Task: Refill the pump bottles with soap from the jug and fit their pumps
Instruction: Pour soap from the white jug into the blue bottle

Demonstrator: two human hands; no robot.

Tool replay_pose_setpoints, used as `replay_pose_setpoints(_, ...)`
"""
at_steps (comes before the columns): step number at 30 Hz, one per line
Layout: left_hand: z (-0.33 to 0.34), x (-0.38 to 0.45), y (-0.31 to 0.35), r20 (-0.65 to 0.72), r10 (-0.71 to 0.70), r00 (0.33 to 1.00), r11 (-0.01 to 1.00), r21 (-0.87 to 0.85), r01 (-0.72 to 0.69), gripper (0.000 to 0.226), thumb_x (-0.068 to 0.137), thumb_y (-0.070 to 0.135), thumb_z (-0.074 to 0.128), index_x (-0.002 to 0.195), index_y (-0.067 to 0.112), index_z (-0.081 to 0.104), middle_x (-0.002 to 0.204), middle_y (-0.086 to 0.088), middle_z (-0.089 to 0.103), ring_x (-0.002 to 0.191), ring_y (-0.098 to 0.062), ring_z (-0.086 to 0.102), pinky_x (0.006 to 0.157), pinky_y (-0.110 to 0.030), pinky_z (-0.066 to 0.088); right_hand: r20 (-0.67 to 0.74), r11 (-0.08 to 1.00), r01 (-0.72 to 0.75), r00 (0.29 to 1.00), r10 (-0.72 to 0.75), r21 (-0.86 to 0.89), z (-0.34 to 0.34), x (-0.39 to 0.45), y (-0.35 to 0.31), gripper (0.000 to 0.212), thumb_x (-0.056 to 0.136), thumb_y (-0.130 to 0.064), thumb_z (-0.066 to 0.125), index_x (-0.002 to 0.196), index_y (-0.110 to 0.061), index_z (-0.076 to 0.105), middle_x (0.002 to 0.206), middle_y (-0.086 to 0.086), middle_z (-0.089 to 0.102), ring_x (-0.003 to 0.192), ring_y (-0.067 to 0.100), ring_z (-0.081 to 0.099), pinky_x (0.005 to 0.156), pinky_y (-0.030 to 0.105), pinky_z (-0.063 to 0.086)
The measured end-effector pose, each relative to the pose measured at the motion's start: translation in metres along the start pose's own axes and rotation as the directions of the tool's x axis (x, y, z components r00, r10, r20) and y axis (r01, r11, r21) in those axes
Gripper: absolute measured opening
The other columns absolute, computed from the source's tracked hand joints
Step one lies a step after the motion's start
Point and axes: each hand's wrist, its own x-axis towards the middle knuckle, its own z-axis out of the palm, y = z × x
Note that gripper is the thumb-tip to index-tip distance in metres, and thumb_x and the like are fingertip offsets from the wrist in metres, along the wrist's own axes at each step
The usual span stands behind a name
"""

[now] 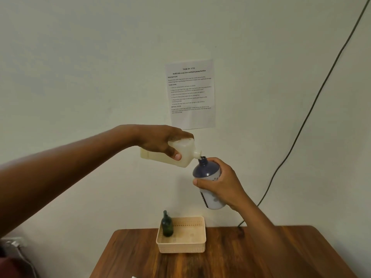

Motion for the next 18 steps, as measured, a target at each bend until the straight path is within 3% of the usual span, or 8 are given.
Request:
replay_pose_setpoints(6,-0.002,0.0,0.003,0.008,-0.003,1.0,1.0,0.008,0.003,0.077,0.09,0.042,0.077,0.156,0.034,0.038,0.138,0.014,0.055,0.124,-0.014,0.053,0.093,-0.016,0.04,0.0,1.0,0.013,1.0,-0.013,0.009,0.0,0.0,0.001,0.062,0.073,-0.042,0.086,0.126,-0.03,0.056,0.117,-0.008,0.065,0.102,0.015,0.064,0.085,0.031,0.059)
replay_pose_setpoints(12,-0.004,-0.001,0.007,0.014,0.0,1.0,1.0,0.024,0.0,0.075,0.091,0.043,0.077,0.155,0.035,0.039,0.137,0.013,0.057,0.122,-0.015,0.054,0.093,-0.019,0.042,0.001,1.0,0.018,1.0,-0.018,0.021,-0.001,-0.001,-0.002,0.06,0.074,-0.044,0.086,0.124,-0.034,0.055,0.113,-0.015,0.063,0.097,0.009,0.064,0.066,0.013,0.053)
replay_pose_setpoints(16,-0.006,-0.003,0.01,0.014,-0.018,1.0,0.999,0.036,0.018,0.078,0.091,0.041,0.077,0.157,0.035,0.036,0.137,0.015,0.055,0.122,-0.013,0.053,0.095,-0.021,0.041,-0.001,0.999,0.023,1.0,-0.023,0.025,-0.001,-0.001,-0.003,0.055,0.073,-0.044,0.086,0.118,-0.038,0.055,0.108,-0.022,0.061,0.097,0.007,0.063,0.072,0.014,0.052)
replay_pose_setpoints(18,-0.007,-0.004,0.012,0.017,-0.018,1.0,0.999,0.05,0.017,0.078,0.091,0.04,0.077,0.158,0.034,0.036,0.142,0.013,0.054,0.126,-0.015,0.052,0.104,-0.028,0.043,-0.002,0.999,0.026,1.0,-0.026,0.025,-0.001,0.0,-0.003,0.055,0.073,-0.044,0.086,0.117,-0.038,0.055,0.108,-0.022,0.062,0.097,0.008,0.064,0.073,0.015,0.053)
